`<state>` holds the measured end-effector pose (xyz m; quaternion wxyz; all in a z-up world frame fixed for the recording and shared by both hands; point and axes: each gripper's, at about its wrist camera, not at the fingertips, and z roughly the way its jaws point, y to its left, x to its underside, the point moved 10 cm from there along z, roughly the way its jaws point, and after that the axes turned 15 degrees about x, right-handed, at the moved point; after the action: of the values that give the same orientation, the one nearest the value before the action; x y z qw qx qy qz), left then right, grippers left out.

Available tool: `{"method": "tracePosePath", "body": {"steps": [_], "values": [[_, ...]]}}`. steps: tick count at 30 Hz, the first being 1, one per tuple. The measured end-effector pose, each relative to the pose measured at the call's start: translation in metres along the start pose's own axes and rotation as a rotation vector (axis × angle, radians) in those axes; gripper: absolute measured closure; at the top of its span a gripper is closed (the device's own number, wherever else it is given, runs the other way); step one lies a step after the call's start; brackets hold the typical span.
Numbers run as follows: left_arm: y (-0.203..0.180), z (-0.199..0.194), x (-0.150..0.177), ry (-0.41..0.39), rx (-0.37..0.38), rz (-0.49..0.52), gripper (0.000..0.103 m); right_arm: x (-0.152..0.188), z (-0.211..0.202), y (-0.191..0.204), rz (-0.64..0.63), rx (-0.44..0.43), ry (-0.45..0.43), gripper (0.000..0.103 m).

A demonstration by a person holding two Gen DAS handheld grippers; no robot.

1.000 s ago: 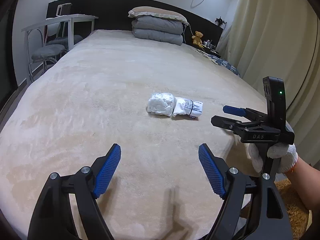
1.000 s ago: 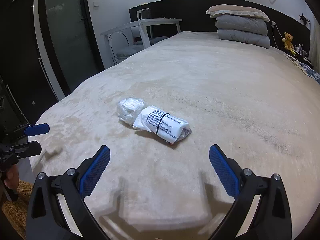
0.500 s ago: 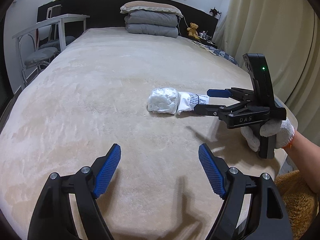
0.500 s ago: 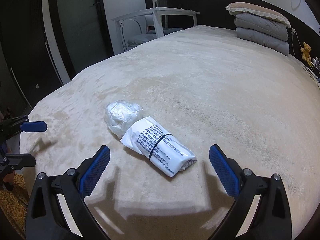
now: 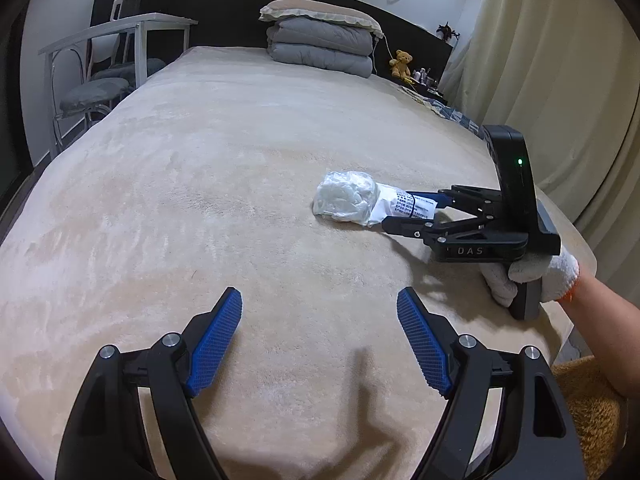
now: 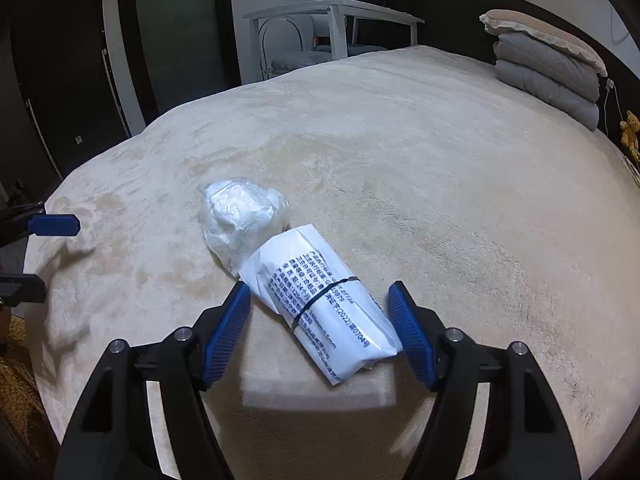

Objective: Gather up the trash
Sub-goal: 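Move both tools back over the bed toward the white bag and packet, then grasp the white printed packet with the right tool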

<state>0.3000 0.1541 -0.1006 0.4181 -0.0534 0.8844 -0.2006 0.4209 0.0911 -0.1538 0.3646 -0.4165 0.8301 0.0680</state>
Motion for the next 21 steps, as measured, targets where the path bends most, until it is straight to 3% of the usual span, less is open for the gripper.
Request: {"method": "tracePosePath", "body": {"steps": [3,10,19,21], "values": [[0.002,-0.003,0.0,-0.012,0.005,-0.016,0.025,0.002,-0.004,-0.002,0.006,0.015,-0.008,0.044],[0.013,-0.008,0.001,-0.02,-0.007,-0.063,0.025,0.013,-0.023,-0.016,0.088,0.031,-0.026,0.051],[-0.004,0.003,-0.01,-0.027,-0.001,-0.023,0.025,0.03,-0.066,-0.031,0.186,0.049,-0.041,0.061],[-0.006,0.008,-0.014,-0.032,0.002,-0.03,0.013,0.033,-0.076,-0.03,0.188,0.049,-0.048,0.061]]}}
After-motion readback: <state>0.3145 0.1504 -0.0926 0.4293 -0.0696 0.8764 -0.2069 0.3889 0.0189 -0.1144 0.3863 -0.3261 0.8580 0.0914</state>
